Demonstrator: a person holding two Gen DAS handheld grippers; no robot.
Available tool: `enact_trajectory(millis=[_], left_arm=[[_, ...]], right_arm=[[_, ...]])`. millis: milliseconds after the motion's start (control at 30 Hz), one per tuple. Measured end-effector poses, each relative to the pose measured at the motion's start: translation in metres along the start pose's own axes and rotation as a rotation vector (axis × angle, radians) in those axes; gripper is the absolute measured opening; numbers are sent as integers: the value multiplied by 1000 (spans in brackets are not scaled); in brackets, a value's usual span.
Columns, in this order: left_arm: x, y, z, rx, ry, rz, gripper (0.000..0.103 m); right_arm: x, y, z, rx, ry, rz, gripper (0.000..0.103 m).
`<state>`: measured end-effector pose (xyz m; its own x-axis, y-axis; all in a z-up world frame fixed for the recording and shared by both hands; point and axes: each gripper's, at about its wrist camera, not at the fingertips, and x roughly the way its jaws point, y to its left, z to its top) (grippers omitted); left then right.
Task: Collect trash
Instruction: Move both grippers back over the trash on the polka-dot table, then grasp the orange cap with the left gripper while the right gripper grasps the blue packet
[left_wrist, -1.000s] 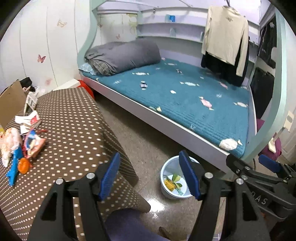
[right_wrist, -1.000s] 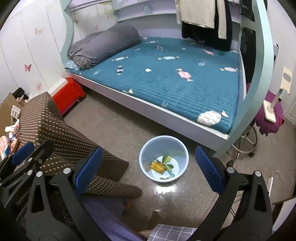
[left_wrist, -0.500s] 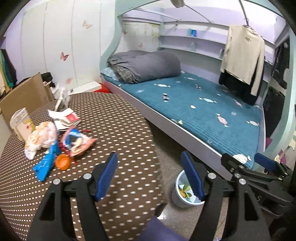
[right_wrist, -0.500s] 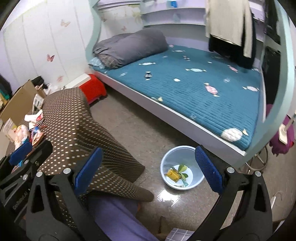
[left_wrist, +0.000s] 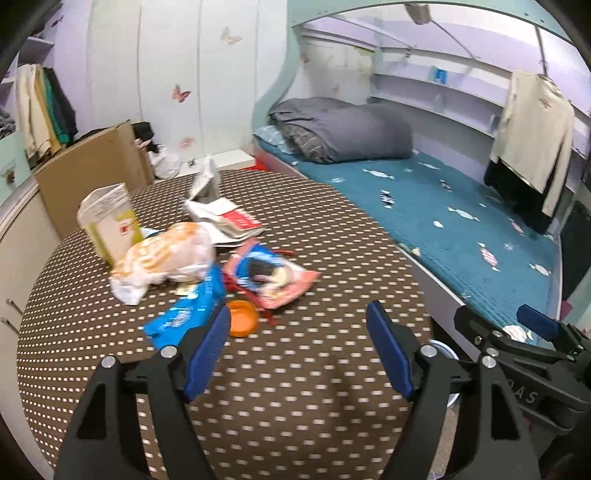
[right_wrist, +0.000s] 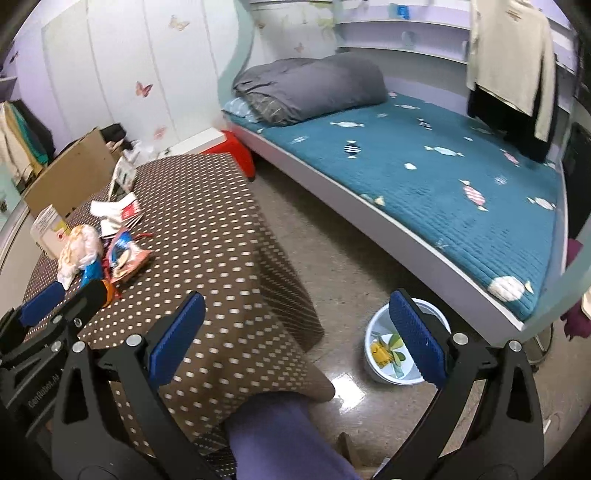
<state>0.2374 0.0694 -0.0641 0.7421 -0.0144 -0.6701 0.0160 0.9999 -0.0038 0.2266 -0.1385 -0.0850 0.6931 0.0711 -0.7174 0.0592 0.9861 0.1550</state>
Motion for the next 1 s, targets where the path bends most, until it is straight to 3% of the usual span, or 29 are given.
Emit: enact_trajectory(millis=[367,700,800,933,1000], left_arm=[[31,66,4,-81,93,45,74],[65,89,11,-109,178,68,74],[71,91,11,-110,194,64,63],[63,91,11,-102,175,62,23],[55,93,11,-101,155,62,15]], right_arm=[[23,49,6,-71,45,37,98],[45,73,17,-114,68,44,98],[49,77,17,-120,78,44,98],[49,81,16,-130,78,56,98],[47,86,15,-145,74,70,98]])
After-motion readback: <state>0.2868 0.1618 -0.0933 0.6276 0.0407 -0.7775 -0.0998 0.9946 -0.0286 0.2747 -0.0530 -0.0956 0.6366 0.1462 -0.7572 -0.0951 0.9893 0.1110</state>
